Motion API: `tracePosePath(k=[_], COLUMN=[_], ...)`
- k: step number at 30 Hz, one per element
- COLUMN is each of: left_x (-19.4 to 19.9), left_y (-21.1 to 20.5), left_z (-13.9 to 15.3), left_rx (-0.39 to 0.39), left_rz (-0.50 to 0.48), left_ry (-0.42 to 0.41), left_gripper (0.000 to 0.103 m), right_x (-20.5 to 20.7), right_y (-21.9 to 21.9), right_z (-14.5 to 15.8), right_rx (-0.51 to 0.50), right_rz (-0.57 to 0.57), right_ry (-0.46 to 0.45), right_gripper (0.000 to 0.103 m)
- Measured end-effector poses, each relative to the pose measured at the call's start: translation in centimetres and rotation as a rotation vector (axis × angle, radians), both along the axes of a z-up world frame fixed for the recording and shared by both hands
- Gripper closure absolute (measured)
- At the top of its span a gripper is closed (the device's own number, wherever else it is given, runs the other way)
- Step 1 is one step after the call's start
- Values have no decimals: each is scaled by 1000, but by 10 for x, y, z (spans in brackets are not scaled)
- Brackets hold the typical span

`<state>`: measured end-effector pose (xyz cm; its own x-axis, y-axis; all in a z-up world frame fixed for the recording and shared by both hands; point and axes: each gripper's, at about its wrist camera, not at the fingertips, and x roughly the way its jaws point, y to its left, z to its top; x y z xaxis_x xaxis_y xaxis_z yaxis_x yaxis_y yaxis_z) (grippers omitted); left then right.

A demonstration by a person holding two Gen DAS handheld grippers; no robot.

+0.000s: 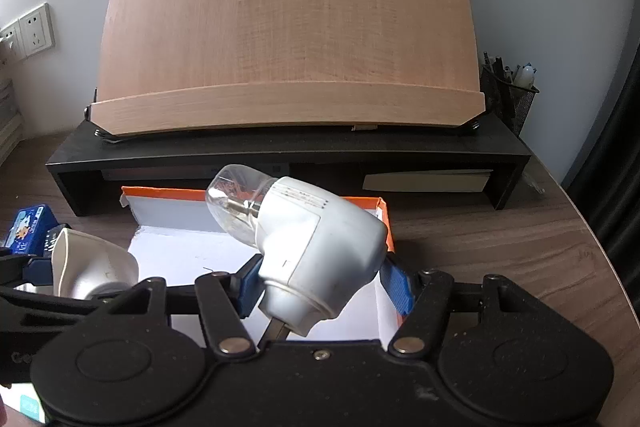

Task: Organize rigid objects
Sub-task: 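Carry both heaters over the white box with both grippers, then lower both heaters into the white box and open both grippers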

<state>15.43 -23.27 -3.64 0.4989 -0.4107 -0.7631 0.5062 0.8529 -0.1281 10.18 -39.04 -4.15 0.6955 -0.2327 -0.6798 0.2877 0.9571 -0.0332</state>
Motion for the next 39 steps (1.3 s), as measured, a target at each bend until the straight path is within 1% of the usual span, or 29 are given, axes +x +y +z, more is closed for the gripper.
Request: tracePosePath(k=[10, 12, 15, 20, 25, 27, 28, 30, 35, 39], left_x=[5, 5, 7, 8, 9, 10, 12, 12, -2, -16], left_y=[-3, -3, -6, -16, -31, -37, -39, -44, -39, -28], left_z=[-2, -3, -5, -6, -7, -8, -9, -9, 5, 14], left_rx=[5, 2, 0, -11, -34, -58, -64, -58, -60, -48], left_rz=[-5, -4, -10, -35, -63, -79, -84, -81, -72, -38], left_ry=[2, 2, 0, -8, -21, -35, -30, -24, -46, -48], left_gripper=[24, 24, 24, 24, 24, 24, 26, 22, 15, 13], right_x=[12, 11, 6, -13, -37, -46, -50, -57, -74, -87], right_y=[-1, -1, -2, -6, -13, -15, -15, -16, -15, -12], right_z=[-8, -7, 0, 19, 34, 37, 39, 42, 50, 50], right_rx=[-18, -40, -62, -87, -76, -69, -66, -66, -62, -55], right_rz=[12, 6, 2, -28, -70, -83, -86, -89, -79, -60], right_ry=[23, 11, -17, -65, -92, -99, -103, -107, -126, -132], right_gripper=[27, 24, 24, 23, 22, 22, 22, 22, 21, 20])
